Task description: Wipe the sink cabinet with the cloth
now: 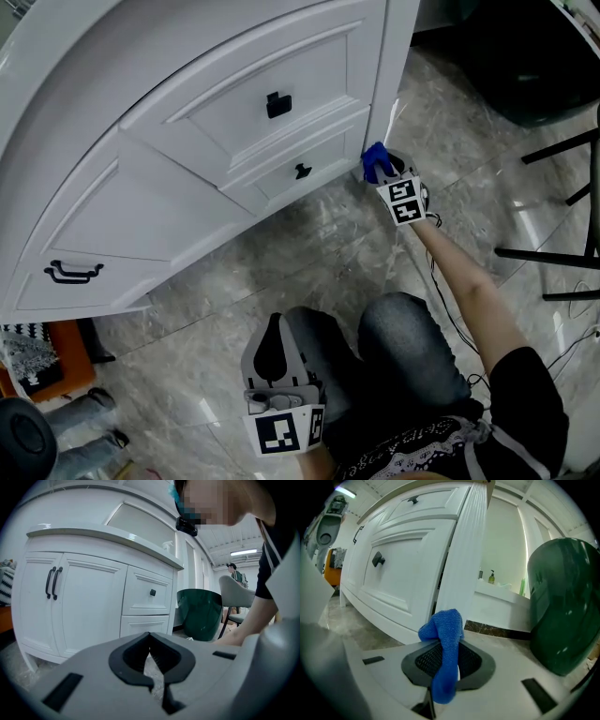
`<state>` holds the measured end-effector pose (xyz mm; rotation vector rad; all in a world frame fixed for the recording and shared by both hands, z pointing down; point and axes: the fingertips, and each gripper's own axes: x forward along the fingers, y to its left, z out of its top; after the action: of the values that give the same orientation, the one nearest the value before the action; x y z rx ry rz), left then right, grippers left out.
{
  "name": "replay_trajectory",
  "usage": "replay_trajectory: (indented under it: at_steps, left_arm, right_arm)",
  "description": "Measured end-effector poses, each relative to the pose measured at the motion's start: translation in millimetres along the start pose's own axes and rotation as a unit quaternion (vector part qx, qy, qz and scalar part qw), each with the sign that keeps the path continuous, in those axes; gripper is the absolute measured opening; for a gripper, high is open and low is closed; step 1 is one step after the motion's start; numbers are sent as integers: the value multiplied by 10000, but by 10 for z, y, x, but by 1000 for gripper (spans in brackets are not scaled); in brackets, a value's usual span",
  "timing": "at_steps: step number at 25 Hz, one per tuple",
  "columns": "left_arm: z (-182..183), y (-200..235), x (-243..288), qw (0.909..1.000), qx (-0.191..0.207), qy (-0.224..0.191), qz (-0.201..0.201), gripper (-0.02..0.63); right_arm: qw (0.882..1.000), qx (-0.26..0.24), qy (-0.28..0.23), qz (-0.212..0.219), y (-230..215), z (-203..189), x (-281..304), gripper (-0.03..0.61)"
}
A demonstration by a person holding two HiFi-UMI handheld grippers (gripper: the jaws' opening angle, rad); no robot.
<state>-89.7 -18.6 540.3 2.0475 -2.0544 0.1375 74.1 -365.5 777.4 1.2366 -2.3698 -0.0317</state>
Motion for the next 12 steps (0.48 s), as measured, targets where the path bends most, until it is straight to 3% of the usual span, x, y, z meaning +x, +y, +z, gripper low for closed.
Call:
replay_trajectory:
  at_steps: [12]
  left_arm:
    - [-67, -57, 30, 9999, 2, 94, -46, 5]
  right_arm:
    - [9965, 58, 831, -25, 87, -414, 204, 58]
